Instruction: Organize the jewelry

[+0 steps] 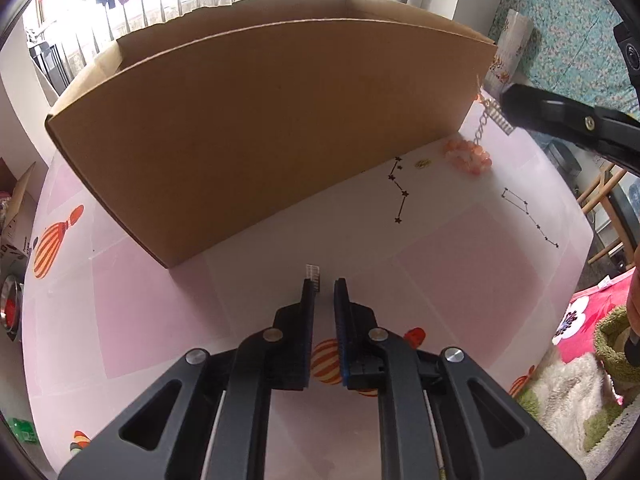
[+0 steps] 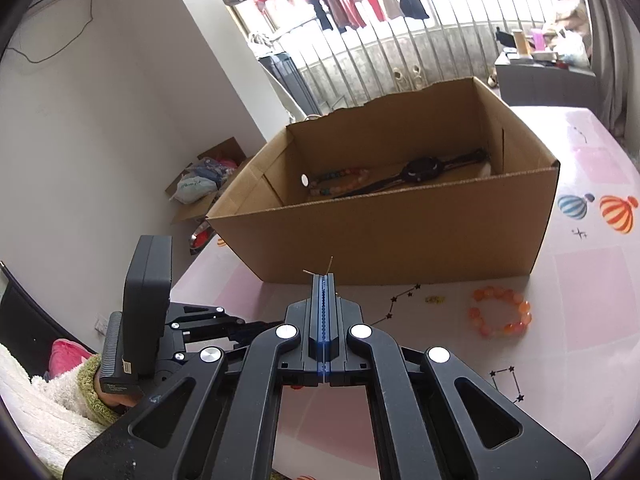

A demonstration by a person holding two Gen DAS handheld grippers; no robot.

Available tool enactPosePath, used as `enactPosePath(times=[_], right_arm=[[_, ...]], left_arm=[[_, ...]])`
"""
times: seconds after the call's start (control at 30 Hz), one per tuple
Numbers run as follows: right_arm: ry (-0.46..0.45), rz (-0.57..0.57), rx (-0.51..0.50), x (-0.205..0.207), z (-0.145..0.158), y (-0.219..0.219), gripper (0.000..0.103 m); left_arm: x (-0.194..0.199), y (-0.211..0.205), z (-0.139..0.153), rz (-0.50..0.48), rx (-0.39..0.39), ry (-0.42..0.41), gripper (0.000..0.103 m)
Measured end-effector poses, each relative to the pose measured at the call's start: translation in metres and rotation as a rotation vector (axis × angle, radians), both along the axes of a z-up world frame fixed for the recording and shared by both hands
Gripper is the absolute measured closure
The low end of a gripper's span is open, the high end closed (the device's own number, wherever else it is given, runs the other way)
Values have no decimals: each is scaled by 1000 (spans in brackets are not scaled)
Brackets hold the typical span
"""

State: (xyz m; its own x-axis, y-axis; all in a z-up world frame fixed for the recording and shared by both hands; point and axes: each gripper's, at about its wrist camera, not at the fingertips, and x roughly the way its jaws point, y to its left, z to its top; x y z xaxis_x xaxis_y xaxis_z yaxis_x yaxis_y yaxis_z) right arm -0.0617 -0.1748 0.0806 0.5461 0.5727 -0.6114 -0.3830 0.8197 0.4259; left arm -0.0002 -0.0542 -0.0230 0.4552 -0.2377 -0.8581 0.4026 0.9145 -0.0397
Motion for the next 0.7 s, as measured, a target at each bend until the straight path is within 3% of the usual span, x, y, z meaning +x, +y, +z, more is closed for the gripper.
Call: enactPosePath(times=[0.3,0.7], right_arm=[[34,6,40,4,-18,-7,103],[46,18,92,6,-28,-14,103]], left_arm=[[5,-11,2,-20,107,38,93],[20,-10,4,32,102,87,93]])
